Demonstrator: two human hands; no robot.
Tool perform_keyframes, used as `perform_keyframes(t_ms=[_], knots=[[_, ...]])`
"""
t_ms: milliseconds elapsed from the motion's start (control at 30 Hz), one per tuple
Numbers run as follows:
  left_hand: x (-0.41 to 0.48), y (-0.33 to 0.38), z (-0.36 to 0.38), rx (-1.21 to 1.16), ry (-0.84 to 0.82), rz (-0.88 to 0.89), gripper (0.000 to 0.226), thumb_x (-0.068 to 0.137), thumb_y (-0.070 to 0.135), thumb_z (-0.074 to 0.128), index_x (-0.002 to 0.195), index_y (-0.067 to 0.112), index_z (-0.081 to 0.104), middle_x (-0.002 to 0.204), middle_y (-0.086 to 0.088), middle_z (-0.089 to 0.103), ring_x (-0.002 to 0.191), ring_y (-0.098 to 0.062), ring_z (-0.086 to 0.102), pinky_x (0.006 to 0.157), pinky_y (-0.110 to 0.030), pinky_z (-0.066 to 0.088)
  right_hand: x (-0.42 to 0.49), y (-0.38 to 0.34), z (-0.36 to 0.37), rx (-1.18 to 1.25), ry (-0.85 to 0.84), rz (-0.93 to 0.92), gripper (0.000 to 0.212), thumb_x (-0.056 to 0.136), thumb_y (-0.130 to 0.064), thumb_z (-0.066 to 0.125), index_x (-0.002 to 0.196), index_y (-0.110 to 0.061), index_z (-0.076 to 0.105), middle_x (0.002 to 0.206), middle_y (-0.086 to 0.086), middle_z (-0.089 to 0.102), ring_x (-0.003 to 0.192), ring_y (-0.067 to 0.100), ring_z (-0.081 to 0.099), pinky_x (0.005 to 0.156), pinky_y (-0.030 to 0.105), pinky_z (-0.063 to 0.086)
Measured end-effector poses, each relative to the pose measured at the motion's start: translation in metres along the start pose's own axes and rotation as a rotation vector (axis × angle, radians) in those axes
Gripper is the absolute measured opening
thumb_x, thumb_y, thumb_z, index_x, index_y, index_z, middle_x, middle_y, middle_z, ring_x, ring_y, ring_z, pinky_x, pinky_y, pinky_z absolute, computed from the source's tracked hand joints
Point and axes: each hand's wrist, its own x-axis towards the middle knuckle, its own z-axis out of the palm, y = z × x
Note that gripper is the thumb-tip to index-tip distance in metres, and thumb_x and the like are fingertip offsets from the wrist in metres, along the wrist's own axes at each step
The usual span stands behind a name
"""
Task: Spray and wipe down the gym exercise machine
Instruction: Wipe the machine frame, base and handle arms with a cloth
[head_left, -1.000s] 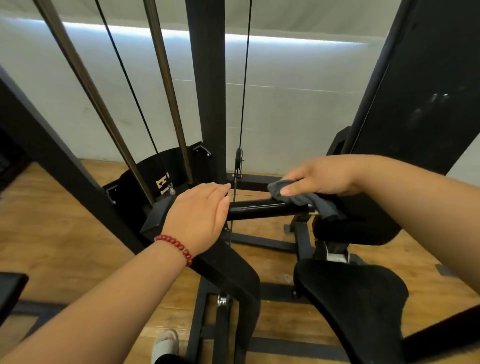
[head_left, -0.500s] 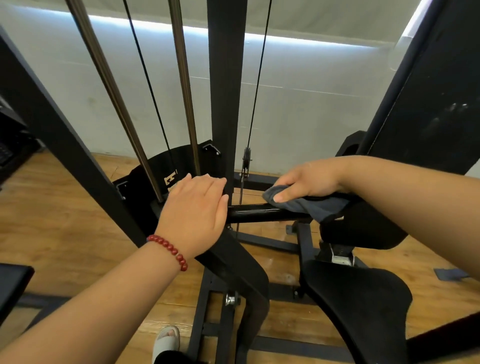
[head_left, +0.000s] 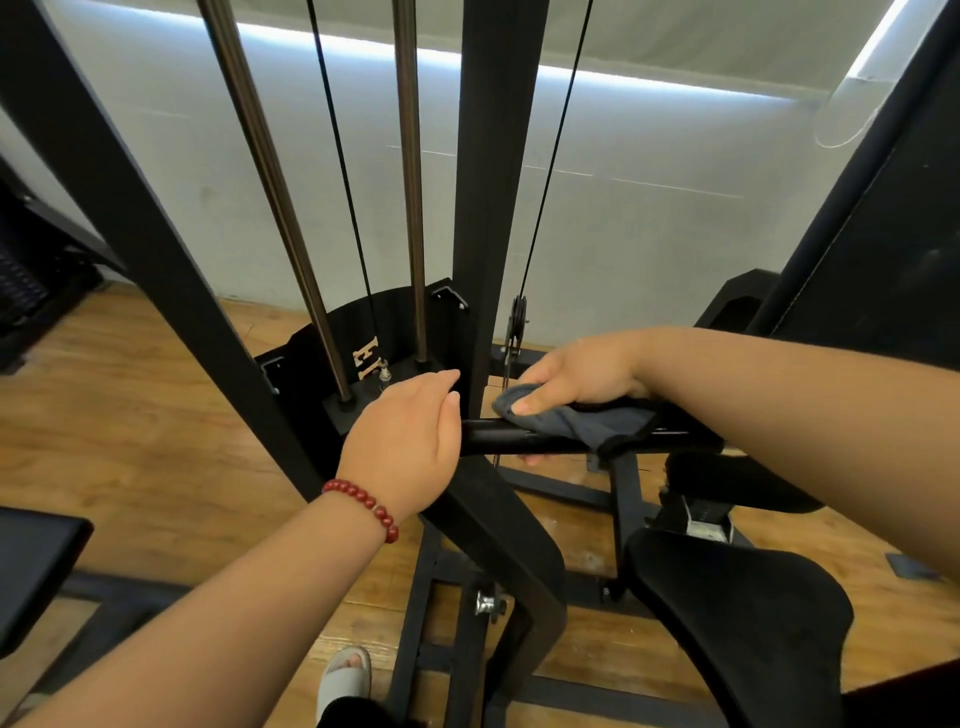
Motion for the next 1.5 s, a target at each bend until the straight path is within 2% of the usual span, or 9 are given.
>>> perform_keyframes(t_ms=[200,367,533,700,800,900,1000,1267,1500], knots=[[-0.002,-0.004,0.000,-0.042,0.021,-0.016,0.044,0.104,0.029,0.031,0.144,0.019,0.044,0.141,0.001,0.053,0.131,-0.013,0.045,0.107,-0.029,0.035,0.020,-0.011,0.012,0.004,0.077,-0.021,0.021,0.099,-0.037,0.050,0.100,-0.021,0.063,0.101,-0.002,0.070,0.087,0.001,0.066,0.069,0.009,0.045],[-0.003,-0.002,-0.003,-0.055,-0.002,-0.032,0.043,0.104,0.029,0.030,0.144,0.020,0.043,0.140,0.001,0.052,0.130,-0.013,0.046,0.106,-0.029,0.037,0.002,0.011,0.004,0.251,0.032,0.088,0.045,0.098,-0.033,0.054,0.124,0.004,0.054,0.103,0.016,0.063,0.096,0.025,0.063,0.080,0.028,0.054],[-0.006,-0.004,-0.004,-0.052,-0.001,-0.017,0.043,0.104,0.029,0.032,0.143,0.020,0.044,0.138,0.002,0.054,0.129,-0.012,0.046,0.106,-0.030,0.037,0.010,-0.003,-0.003,0.392,-0.123,0.163,0.021,0.098,-0.020,0.053,0.108,-0.003,0.060,0.096,0.013,0.068,0.083,0.019,0.069,0.067,0.026,0.057],[-0.004,-0.010,-0.002,-0.043,0.006,0.033,0.042,0.103,0.028,0.032,0.142,0.019,0.047,0.136,0.002,0.056,0.127,-0.012,0.048,0.104,-0.027,0.037,0.023,-0.019,0.006,0.485,-0.182,0.154,0.043,0.089,-0.042,0.060,0.121,-0.013,0.058,0.122,0.014,0.064,0.107,0.033,0.067,0.091,0.052,0.053],[-0.002,-0.010,0.000,-0.032,0.003,0.041,0.042,0.103,0.028,0.033,0.141,0.019,0.048,0.135,0.001,0.057,0.127,-0.012,0.049,0.105,-0.028,0.037,0.022,-0.014,0.015,0.273,-0.125,0.085,0.054,0.083,-0.038,0.068,0.130,-0.019,0.049,0.125,0.013,0.061,0.103,0.030,0.068,0.089,0.044,0.056],[-0.002,-0.010,0.001,-0.030,-0.002,0.030,0.042,0.103,0.028,0.033,0.141,0.018,0.048,0.136,0.001,0.056,0.128,-0.013,0.048,0.107,-0.029,0.035,0.013,-0.005,0.013,0.107,-0.008,0.029,0.037,0.091,-0.025,0.066,0.120,-0.004,0.055,0.103,0.012,0.069,0.095,0.024,0.070,0.088,0.034,0.056],[-0.002,-0.010,0.000,-0.037,-0.007,0.022,0.042,0.102,0.028,0.032,0.141,0.019,0.047,0.137,0.001,0.055,0.129,-0.013,0.047,0.107,-0.029,0.035,-0.002,0.000,0.000,0.139,0.002,0.050,0.019,0.094,-0.024,0.061,0.102,-0.007,0.060,0.090,0.004,0.069,0.079,0.012,0.067,0.067,0.020,0.055],[-0.002,-0.011,0.001,-0.019,0.017,0.058,0.041,0.100,0.027,0.035,0.135,0.016,0.055,0.127,-0.001,0.062,0.120,-0.016,0.054,0.101,-0.031,0.040,0.034,-0.012,0.012,0.449,-0.112,0.087,0.028,0.104,-0.027,0.043,0.110,-0.004,0.057,0.097,0.015,0.073,0.085,0.019,0.072,0.071,0.025,0.057],[-0.003,-0.008,0.002,0.001,0.002,0.038,0.043,0.101,0.028,0.033,0.139,0.019,0.051,0.133,0.001,0.058,0.127,-0.014,0.050,0.107,-0.033,0.039,-0.001,0.024,-0.003,0.532,-0.114,0.178,0.046,0.097,-0.029,0.054,0.128,0.005,0.052,0.115,0.025,0.066,0.095,0.026,0.069,0.079,0.032,0.059]])
